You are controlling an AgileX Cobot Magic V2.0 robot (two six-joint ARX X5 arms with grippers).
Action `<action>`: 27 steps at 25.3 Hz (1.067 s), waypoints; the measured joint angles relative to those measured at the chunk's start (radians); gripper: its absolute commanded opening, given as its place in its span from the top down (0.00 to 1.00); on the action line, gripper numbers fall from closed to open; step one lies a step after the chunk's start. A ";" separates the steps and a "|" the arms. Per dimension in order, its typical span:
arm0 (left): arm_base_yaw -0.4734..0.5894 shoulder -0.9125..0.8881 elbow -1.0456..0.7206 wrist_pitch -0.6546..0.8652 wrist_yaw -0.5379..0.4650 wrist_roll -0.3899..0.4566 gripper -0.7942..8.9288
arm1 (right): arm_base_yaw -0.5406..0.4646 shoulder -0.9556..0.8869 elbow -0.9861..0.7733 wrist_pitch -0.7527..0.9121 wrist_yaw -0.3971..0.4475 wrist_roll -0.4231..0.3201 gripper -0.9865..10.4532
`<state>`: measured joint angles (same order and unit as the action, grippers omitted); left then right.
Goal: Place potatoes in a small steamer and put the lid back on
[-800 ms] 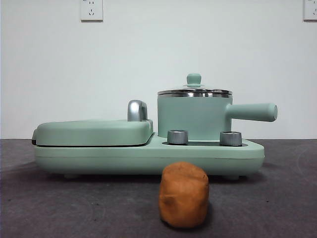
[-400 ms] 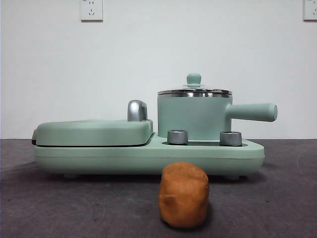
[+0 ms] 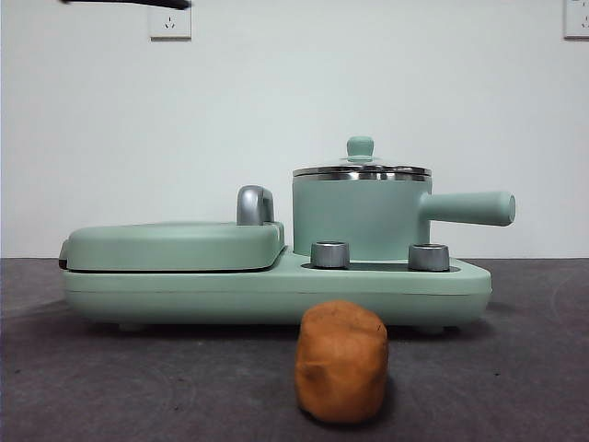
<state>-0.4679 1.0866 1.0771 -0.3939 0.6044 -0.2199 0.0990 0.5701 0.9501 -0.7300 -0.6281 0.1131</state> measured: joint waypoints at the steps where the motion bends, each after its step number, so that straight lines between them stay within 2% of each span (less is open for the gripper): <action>1: -0.009 0.035 0.034 -0.007 0.000 0.009 0.43 | 0.000 0.000 0.000 0.000 0.000 0.000 0.45; 4: -0.036 0.150 0.154 -0.049 -0.010 0.034 0.43 | 0.000 0.000 0.000 0.000 0.000 0.002 0.45; 7: -0.061 0.269 0.288 -0.113 -0.063 0.064 0.42 | 0.000 0.000 0.000 -0.001 0.000 0.007 0.45; 11: -0.108 0.473 0.519 -0.182 -0.189 0.133 0.40 | 0.000 0.000 0.000 -0.001 0.000 0.008 0.45; 13: -0.129 0.579 0.627 -0.195 -0.206 0.166 0.40 | 0.000 0.000 0.000 -0.001 0.000 0.008 0.45; 17: -0.159 0.774 0.787 -0.180 -0.378 0.223 0.41 | 0.000 0.000 0.000 -0.002 0.000 0.009 0.45; 22: -0.172 0.906 0.807 -0.097 -0.475 0.237 0.41 | 0.000 0.000 0.000 -0.003 0.000 0.015 0.45; 27: -0.173 0.932 0.808 -0.075 -0.478 0.265 0.41 | 0.000 0.000 0.000 -0.003 0.000 0.023 0.45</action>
<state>-0.6407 2.0182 1.8851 -0.4686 0.1261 0.0452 0.0990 0.5701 0.9501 -0.7326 -0.6281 0.1356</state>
